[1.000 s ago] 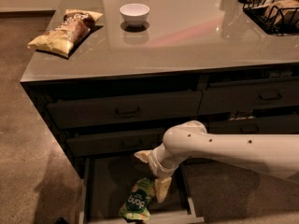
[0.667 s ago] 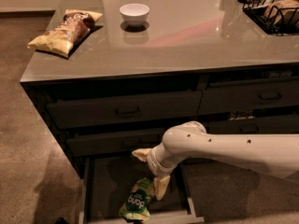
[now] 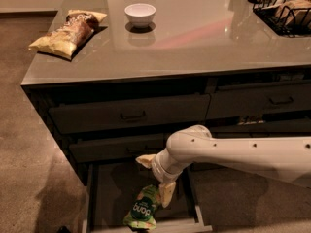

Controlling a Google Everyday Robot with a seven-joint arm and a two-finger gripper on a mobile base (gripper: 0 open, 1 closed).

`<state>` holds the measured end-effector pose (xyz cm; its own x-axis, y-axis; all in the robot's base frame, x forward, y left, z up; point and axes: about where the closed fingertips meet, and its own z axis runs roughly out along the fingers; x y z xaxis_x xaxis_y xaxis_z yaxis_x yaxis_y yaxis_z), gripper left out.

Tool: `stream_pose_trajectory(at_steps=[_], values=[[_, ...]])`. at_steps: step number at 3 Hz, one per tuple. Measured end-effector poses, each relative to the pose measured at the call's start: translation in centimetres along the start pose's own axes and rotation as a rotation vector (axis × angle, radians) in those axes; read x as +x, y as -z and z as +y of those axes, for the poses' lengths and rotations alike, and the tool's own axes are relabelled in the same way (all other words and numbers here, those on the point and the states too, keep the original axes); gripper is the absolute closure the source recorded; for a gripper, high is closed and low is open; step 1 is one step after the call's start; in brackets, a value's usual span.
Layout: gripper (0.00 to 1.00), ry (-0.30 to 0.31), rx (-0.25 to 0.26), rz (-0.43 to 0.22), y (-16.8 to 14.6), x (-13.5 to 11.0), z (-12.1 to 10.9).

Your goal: Pick green rice chip bag from bottom drawer and place on counter

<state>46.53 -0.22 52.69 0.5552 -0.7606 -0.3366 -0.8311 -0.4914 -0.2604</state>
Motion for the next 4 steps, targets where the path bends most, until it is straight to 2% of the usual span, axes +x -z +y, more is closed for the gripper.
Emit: stream_pose_trajectory(at_steps=[1,2,3,4], values=[[0.00,0.136,-0.044,0.034,-3.0,1.5,-2.1],[0.00,0.365,-0.159,0.064,-8.4,3.0,-4.5],[0.00,0.497,-0.209,-0.003,-14.1,4.4,-5.5],[0.00,0.560,-0.208,-0.027,-15.4,4.7,-5.4]])
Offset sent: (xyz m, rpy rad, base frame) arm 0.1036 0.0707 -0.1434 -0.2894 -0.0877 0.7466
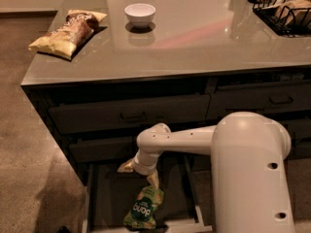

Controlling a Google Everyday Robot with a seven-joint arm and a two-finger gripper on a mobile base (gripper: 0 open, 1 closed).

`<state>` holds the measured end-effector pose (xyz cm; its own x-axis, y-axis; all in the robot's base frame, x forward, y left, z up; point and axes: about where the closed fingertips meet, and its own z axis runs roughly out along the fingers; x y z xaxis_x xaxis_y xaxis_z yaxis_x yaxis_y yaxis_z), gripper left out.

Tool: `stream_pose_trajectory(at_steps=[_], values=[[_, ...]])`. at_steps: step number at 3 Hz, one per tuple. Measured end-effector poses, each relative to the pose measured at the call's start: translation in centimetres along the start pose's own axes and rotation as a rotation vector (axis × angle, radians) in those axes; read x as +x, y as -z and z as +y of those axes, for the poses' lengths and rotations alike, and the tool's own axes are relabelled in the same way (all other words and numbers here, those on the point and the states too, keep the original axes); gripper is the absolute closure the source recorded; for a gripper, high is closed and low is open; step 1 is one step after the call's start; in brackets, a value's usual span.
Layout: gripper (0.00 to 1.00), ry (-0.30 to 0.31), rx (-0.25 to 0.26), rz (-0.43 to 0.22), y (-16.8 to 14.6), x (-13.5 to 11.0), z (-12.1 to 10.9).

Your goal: Pick green rice chip bag from bottom drawer and place on counter

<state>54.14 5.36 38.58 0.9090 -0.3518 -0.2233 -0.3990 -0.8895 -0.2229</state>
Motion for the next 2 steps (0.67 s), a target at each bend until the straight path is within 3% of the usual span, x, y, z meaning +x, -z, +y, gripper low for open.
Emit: stream_pose_trajectory(at_steps=[1,2], values=[[0.00,-0.004,0.022,-0.017,-1.5,0.5,-0.3],[0.00,-0.025,-0.049,-0.019,-10.6,1.8,1.1]])
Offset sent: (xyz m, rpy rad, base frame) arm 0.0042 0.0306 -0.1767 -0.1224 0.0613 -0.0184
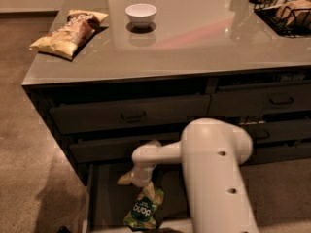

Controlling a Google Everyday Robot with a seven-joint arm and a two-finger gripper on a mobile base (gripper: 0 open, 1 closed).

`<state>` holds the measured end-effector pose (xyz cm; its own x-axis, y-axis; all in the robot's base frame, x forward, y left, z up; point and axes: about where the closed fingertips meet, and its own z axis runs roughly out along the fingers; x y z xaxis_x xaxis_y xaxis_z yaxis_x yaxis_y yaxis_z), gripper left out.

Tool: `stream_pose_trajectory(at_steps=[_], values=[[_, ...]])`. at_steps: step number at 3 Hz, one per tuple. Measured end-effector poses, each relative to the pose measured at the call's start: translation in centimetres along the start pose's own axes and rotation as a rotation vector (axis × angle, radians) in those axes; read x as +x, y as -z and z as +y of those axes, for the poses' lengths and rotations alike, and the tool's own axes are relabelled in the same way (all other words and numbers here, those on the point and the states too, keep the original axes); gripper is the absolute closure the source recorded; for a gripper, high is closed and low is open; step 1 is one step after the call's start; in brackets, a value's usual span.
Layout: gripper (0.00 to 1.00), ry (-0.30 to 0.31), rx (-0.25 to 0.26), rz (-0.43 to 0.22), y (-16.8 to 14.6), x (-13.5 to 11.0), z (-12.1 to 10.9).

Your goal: Pick green rice chip bag from bottom drawer and place on counter

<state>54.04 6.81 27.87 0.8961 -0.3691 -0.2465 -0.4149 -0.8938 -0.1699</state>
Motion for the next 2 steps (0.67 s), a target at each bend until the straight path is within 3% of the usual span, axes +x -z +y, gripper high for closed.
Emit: stream_pose_trajectory(at_steps=[1,2], values=[[0.00,-0.010,-0.012,0.010,-5.8,0.8,0.7],[0.00,0.014,-0.006,0.015,-9.6,1.1,1.2]])
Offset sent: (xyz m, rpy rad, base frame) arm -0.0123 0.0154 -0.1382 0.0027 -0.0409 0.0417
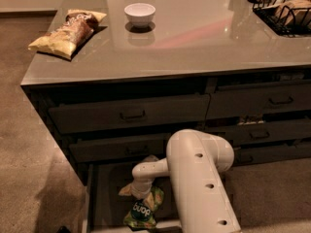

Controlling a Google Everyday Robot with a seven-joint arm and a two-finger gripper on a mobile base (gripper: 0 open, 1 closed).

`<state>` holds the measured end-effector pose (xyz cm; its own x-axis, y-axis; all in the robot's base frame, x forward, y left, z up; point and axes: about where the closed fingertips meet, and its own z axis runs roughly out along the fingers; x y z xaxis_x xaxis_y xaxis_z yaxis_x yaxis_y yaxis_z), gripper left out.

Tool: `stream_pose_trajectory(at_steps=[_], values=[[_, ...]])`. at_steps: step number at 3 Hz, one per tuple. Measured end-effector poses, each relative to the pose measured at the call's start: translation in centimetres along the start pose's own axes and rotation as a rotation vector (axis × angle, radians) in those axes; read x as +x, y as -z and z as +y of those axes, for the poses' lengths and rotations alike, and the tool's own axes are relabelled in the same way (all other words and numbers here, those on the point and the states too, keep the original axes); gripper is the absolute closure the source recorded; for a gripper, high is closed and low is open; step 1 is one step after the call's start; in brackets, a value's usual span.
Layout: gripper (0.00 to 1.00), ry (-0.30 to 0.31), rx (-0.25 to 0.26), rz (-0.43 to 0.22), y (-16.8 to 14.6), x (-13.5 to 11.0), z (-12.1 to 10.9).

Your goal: Pick green rice chip bag from bottom drawer and place on counter

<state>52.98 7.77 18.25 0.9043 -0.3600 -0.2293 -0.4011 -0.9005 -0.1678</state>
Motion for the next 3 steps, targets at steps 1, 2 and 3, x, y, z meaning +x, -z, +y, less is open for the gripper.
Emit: stream_pose_trajectory(at_steps=[1,2,3], values=[[0.00,0.018,-0.005,-0.019,-2.9,0.1,0.6],[0.18,0.024,-0.016,-0.049,-5.3,0.4,1.6],[0.41,0.024,-0.018,-0.053,-5.4,0.4,1.7]])
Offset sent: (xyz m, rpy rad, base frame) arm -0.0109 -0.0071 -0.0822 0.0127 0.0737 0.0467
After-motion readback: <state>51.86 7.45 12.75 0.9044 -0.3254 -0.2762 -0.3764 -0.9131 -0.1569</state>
